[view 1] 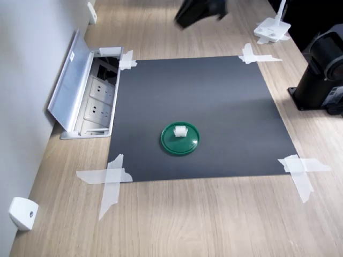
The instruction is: Grasp a white terminal and put it on the green lid.
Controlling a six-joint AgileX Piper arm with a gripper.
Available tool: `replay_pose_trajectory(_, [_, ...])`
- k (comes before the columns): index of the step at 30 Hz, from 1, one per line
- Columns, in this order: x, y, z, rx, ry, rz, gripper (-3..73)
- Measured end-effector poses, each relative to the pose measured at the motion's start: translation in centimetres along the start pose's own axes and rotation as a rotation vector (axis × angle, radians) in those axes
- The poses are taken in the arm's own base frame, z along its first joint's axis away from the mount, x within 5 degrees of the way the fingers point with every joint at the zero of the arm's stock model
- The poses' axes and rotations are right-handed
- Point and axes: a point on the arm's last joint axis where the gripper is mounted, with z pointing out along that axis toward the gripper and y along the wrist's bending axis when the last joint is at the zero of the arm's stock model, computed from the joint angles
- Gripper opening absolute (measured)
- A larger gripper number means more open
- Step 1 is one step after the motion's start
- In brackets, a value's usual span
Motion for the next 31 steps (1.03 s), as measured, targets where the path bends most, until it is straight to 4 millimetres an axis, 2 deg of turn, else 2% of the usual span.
replay_pose_trajectory(3, [2.9,0.2,-3.8,0.002,-0.164,0.013,-0.5])
replay_pose_trajectory(6, [6.8,0.4,-5.9,0.001,-0.233,0.028,-0.6])
replay_pose_trajectory(10, [11.2,0.7,-6.7,-0.004,-0.259,0.045,-0.6])
replay_pose_trajectory(14, [13.9,0.9,-6.5,-0.006,-0.254,0.050,-0.7])
replay_pose_trajectory(20, [14.9,1.0,-6.5,-0.007,-0.270,0.059,-0.7])
replay_pose_trajectory(31, [14.8,1.0,-6.8,-0.006,-0.304,0.064,-0.7])
